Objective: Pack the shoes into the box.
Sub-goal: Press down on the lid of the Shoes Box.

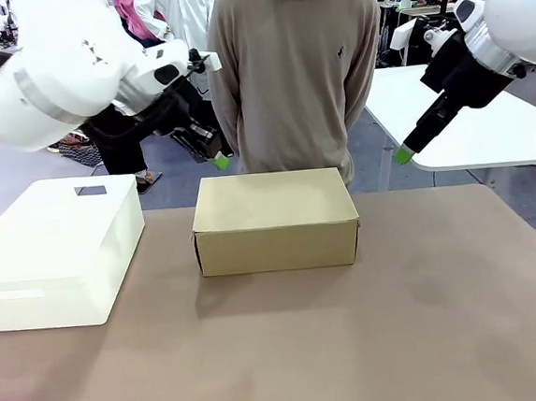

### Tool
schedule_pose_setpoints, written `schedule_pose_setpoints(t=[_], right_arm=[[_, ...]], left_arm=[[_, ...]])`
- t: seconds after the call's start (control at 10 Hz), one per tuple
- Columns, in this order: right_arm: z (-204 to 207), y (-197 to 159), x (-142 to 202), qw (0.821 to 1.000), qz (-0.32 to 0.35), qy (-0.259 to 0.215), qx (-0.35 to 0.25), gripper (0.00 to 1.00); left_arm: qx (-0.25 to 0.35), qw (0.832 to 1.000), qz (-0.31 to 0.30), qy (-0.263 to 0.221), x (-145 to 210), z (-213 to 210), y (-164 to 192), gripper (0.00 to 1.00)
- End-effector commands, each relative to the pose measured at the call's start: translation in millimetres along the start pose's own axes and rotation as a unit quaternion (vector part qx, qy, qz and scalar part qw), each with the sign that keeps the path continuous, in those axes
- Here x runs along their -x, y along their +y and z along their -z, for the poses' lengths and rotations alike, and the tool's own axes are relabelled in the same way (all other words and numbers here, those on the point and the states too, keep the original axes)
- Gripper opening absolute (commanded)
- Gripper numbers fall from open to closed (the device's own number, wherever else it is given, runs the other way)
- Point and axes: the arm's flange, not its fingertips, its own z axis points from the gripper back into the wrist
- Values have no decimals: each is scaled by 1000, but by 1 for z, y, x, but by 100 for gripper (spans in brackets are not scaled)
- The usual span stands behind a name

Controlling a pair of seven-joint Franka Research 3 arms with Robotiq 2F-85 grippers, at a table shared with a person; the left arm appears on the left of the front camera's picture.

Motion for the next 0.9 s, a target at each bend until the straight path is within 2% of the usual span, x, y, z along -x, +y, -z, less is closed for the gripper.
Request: schedule_pose_setpoints(t=[0.0, 0.5, 0.6, 0.8], right_arm=[[-4, 9, 9, 999, 14, -23, 22, 100], [-9, 13, 17, 997, 16, -69, 27, 100], [-12, 8, 11, 999, 2, -42, 20, 100], [-12, 8, 11, 999, 2, -42, 20, 100]], left_arm=[[-15, 1000, -20, 4, -15, 14, 2, 0], [-10, 998, -52, 27, -40, 56, 13, 0], [-17, 998, -51, 33, -46, 61, 14, 0], [-30, 997, -37, 56, -64, 71, 14, 0]])
